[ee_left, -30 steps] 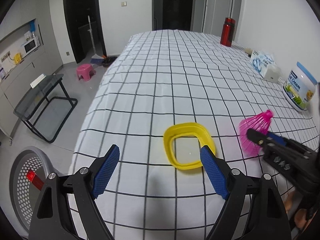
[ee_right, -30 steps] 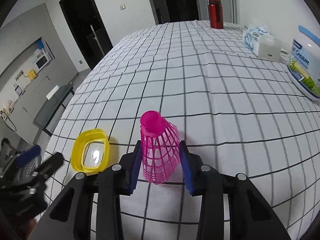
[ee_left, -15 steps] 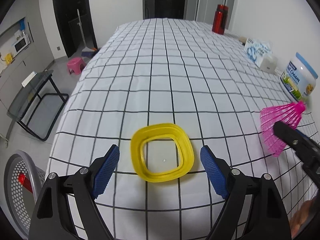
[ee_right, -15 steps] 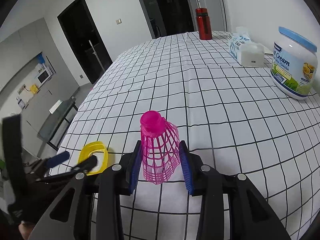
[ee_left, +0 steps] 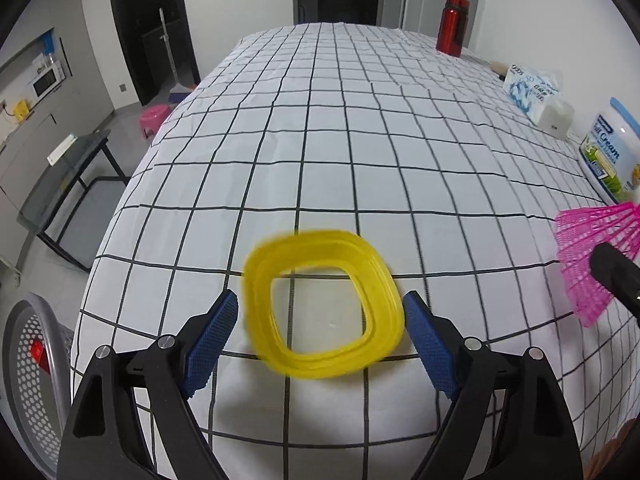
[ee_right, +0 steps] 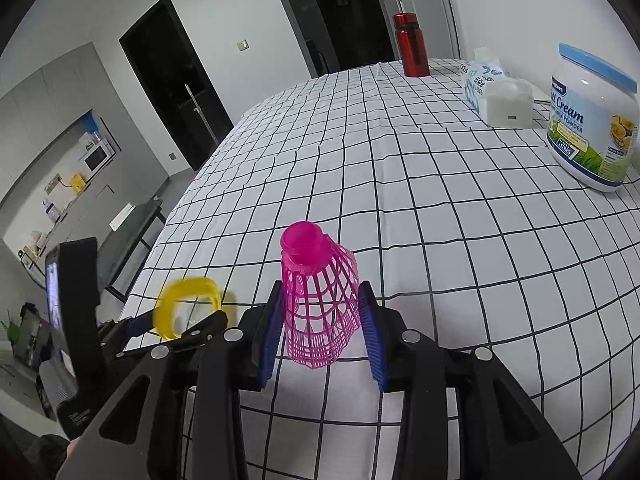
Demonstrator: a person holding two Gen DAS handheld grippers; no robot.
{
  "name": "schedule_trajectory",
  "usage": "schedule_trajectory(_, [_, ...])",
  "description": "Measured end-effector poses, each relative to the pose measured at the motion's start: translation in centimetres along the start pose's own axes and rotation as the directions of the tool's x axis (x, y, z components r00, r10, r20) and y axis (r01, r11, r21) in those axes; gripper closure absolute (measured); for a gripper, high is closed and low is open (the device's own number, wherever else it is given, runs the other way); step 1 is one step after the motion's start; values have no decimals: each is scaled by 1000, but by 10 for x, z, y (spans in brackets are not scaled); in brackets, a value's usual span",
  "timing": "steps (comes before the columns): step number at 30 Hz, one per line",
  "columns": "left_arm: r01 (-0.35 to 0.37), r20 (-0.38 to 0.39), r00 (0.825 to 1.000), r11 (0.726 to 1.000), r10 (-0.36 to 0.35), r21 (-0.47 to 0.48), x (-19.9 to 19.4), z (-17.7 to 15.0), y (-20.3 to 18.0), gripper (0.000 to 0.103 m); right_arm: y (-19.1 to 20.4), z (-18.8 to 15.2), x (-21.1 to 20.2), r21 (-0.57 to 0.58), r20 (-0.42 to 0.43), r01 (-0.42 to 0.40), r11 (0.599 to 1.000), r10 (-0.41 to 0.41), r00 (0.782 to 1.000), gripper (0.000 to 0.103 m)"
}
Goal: Collect trash
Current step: 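Grasp the yellow plastic ring with the left tool while right holds the shuttlecock, then carry shuttlecock and ring over the basket and open both tools to drop them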
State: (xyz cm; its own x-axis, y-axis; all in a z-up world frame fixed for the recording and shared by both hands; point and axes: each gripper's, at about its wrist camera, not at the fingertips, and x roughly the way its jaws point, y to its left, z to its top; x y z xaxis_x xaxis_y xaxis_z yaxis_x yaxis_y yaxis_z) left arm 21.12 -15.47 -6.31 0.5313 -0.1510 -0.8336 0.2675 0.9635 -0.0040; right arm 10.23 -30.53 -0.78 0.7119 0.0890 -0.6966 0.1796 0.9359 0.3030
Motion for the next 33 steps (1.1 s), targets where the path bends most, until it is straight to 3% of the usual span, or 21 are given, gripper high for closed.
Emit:
schedule_trajectory(5, [-3, -12, 1000, 1000, 3, -22, 6, 1, 3, 21, 0, 0, 2, -1, -6, -1, 1000, 1, 1000, 67])
schedule_trajectory(10, [-5, -2, 1000, 1000, 5, -15, 4, 0, 3, 30, 2, -2, 3, -6, -8, 1, 1000, -1, 1000, 67])
schedule_trajectory(16, [6, 24, 1000, 1000, -5, -27, -10, -8, 11, 31, 6, -5, 6, -18, -19, 4, 1000, -4, 1000, 67])
schedule_trajectory(23, [-25, 140, 990, 999, 31, -47, -66, -23, 41, 31, 32, -19, -4, -60, -28, -5, 998, 3, 1000, 67])
schedule_trajectory(33, [-90, 250, 961, 986, 122, -138, -148, -70, 128, 31, 126, -63, -28, -163, -60, -107, 981, 98, 993, 67])
